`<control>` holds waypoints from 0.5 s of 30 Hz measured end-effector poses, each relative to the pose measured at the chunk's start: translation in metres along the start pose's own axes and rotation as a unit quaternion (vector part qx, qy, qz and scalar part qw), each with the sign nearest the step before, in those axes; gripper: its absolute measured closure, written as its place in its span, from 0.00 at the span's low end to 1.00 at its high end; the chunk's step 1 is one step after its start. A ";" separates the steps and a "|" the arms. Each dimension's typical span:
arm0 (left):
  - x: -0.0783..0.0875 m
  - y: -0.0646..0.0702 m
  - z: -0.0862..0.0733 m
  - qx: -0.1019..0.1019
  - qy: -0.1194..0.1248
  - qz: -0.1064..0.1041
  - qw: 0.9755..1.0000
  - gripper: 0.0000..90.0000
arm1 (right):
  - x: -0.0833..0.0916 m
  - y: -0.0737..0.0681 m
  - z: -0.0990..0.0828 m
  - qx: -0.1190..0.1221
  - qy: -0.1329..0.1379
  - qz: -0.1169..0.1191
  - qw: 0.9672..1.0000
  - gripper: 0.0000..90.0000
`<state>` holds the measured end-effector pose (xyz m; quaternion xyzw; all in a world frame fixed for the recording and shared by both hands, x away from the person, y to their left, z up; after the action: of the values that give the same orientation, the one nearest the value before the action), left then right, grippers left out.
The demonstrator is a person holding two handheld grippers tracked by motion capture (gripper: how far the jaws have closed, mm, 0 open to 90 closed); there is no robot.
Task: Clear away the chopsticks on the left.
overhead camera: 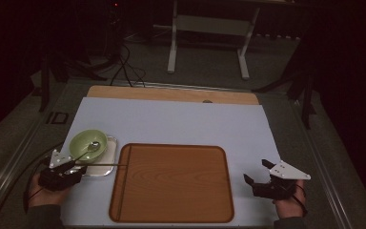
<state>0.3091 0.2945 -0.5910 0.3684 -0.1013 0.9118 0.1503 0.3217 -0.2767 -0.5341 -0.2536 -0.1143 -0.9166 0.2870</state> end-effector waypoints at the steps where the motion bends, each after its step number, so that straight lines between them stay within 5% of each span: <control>1: 0.001 -0.001 0.001 0.001 0.004 0.003 1.000 0.54 | 0.000 0.000 0.000 0.000 0.000 0.000 1.000 0.15; 10: -0.005 -0.008 0.007 -0.001 0.022 0.008 1.000 0.36 | -0.001 -0.001 -0.001 0.002 -0.003 0.002 1.000 0.15; 15: -0.008 -0.007 0.004 0.002 0.015 0.000 1.000 0.39 | -0.001 -0.001 -0.001 0.002 -0.004 0.002 1.000 0.15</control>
<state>0.3192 0.2987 -0.5934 0.3544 -0.0977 0.9176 0.1510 0.3217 -0.2761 -0.5353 -0.2570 -0.1171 -0.9148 0.2887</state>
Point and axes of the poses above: each handheld gripper's, and its own axes: x roughly backward along the jaws, z roughly out of its top, y roughly to its right, the point moved 10 cm from there along -x, roughly forward along the jaws, and after that the axes turned 3 degrees about -x, right-handed, at the moved point
